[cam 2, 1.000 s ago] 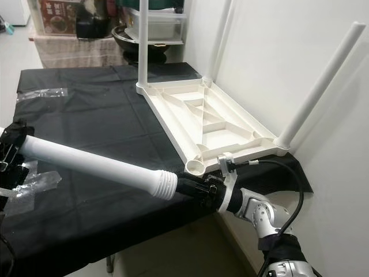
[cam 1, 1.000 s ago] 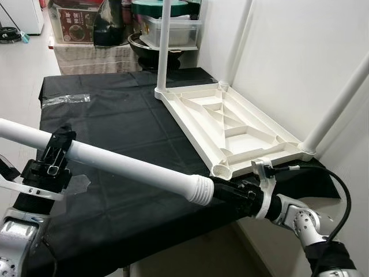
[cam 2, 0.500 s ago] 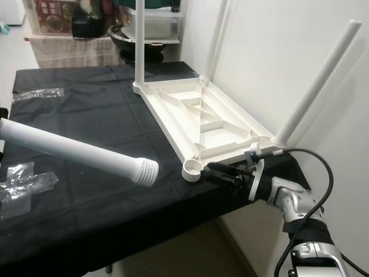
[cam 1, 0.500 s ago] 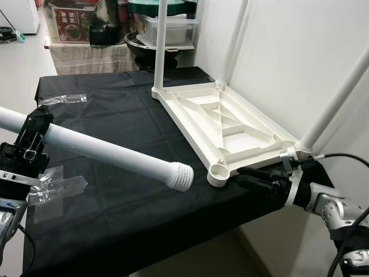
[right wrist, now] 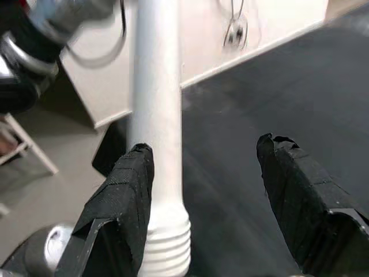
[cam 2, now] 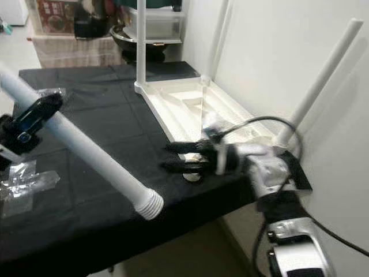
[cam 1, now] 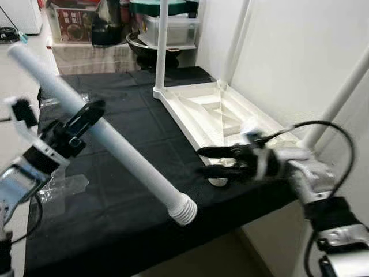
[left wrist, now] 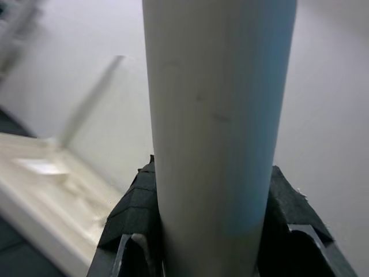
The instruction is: Building children table
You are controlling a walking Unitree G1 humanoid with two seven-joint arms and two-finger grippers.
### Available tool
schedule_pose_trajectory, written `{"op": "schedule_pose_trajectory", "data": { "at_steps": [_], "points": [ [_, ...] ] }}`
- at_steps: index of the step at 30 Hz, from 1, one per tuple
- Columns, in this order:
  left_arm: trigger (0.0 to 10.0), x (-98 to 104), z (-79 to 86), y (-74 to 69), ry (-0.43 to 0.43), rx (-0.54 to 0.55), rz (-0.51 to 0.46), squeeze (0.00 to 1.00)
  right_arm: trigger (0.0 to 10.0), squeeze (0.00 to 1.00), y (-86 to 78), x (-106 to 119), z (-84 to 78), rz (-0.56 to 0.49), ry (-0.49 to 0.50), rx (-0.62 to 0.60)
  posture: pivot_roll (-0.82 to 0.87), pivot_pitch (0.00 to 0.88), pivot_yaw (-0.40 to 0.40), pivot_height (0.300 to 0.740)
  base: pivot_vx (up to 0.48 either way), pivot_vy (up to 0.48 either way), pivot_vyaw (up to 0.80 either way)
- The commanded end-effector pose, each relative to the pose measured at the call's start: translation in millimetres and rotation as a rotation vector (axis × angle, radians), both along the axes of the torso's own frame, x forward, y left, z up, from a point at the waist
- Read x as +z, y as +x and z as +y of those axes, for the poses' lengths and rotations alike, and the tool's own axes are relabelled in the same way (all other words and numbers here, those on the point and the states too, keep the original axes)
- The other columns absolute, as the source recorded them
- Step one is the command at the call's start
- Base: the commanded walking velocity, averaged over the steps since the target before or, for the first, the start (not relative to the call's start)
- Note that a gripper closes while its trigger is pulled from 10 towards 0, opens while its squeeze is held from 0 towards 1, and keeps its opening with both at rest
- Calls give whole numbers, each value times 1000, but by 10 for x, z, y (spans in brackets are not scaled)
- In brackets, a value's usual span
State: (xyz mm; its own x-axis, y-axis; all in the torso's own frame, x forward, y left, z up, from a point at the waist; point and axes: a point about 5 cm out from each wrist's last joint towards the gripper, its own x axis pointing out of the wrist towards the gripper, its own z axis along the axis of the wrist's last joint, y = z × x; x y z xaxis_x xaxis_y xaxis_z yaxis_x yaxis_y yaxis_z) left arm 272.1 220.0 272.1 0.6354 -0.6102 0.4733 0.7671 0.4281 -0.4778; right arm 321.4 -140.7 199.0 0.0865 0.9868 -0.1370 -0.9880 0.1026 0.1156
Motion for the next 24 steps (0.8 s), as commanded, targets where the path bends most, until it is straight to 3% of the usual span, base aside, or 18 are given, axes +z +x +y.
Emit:
{"op": "schedule_pose_trajectory", "data": {
  "at_steps": [1,4,9,17,22,23,24],
  "points": [
    [10000,19,-87,13,60,-58,-1,0,10000,0,22,12,54,16,-29,4,63,0,-79,740,0,0,0],
    [10000,63,-192,66,107,-119,-13,0,10000,0,8,43,217,43,-21,62,64,0,-78,740,0,0,0],
    [10000,112,-351,122,169,-213,-37,0,10000,0,64,-34,432,79,-78,26,65,0,-72,740,0,0,0],
    [10000,55,-489,211,276,-295,-38,0,10000,0,56,128,521,136,-77,27,55,0,-72,740,0,0,0],
    [10000,65,-513,247,295,-313,-45,0,10000,0,29,169,558,107,-91,53,48,0,-66,740,0,0,0],
    [10000,71,-521,240,295,-318,-48,0,10000,1000,26,167,549,101,-97,56,48,0,-68,740,0,0,0],
    [10000,79,-526,226,299,-330,-55,0,10000,1000,19,159,526,99,-107,61,49,0,-68,740,0,0,0]
  ]
}}
